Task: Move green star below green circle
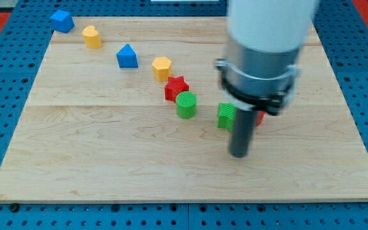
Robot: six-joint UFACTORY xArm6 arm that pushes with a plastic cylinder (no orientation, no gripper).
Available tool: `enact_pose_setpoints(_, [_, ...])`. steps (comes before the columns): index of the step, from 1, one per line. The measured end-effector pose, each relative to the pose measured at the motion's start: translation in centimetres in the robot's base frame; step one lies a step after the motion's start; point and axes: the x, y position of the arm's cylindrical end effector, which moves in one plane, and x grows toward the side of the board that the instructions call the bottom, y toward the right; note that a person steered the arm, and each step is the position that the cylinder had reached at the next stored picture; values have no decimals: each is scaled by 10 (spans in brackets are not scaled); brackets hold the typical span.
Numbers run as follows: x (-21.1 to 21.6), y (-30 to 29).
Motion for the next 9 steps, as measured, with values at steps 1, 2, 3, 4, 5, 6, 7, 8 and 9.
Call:
enact_pose_setpoints(1, [-14, 67])
enact_pose_setpoints(2, [-53, 97])
enact_pose_setpoints(3, [-64, 85])
enact_pose_setpoints(4, [-59, 28])
enact_pose_setpoints(5, [-60, -39])
enact_pose_setpoints(6, [-63, -87])
enact_pose_setpoints(7, [-50, -88])
enact_pose_setpoints(8, [-26, -93])
enact_pose_setpoints(9, [-43, -144])
